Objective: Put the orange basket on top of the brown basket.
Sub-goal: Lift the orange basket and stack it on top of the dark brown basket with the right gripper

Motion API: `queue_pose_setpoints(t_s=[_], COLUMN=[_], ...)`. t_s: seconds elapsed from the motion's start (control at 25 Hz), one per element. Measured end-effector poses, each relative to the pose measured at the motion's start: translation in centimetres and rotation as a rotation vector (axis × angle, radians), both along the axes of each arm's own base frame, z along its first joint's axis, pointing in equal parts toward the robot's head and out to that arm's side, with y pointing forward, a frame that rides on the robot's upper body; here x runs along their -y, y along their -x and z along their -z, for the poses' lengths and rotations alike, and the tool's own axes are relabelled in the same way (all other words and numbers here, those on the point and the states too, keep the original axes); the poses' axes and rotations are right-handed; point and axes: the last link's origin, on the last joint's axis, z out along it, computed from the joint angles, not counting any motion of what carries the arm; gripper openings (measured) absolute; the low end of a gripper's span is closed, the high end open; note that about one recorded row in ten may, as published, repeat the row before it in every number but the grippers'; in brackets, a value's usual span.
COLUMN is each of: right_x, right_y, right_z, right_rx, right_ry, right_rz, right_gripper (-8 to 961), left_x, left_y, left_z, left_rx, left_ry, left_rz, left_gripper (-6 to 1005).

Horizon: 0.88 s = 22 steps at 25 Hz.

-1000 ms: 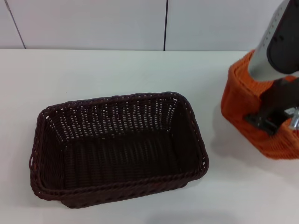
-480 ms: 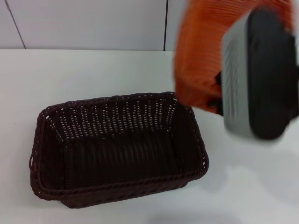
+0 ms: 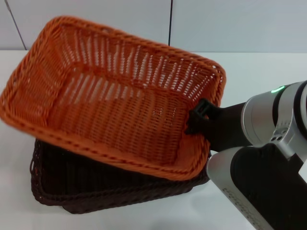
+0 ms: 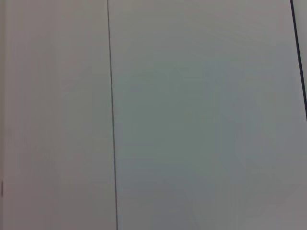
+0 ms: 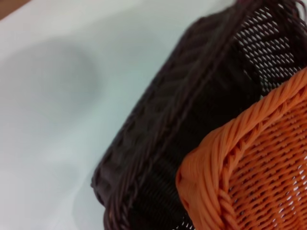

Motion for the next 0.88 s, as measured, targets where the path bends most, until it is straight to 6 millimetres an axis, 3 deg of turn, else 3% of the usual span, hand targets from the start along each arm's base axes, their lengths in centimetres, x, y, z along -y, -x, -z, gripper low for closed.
queue_pose_setpoints(t_s=[0.36, 0.48, 0.88], right_x=[-0.1, 0.9, 1.9], right_y=[-1.0, -1.9, -2.2], right_z=[0.5, 2.1, 2.9], right_rx=[0.010, -0.010, -0.050], right_ry=[-0.047, -0.071, -0.059], right_rz=[-0.003, -0.060, -0.069], right_gripper=[280, 291, 342], left_x=[-0.2, -0.2, -0.4], left_y=[-0.3, -0.3, -0.3], left_z=[0.5, 0.6, 0.8], left_rx=[0.019, 0.023, 0.029], left_ry=[0.019, 0.024, 0.033], left_rz=[0.012, 0.011, 0.012], left_gripper=[728, 727, 726])
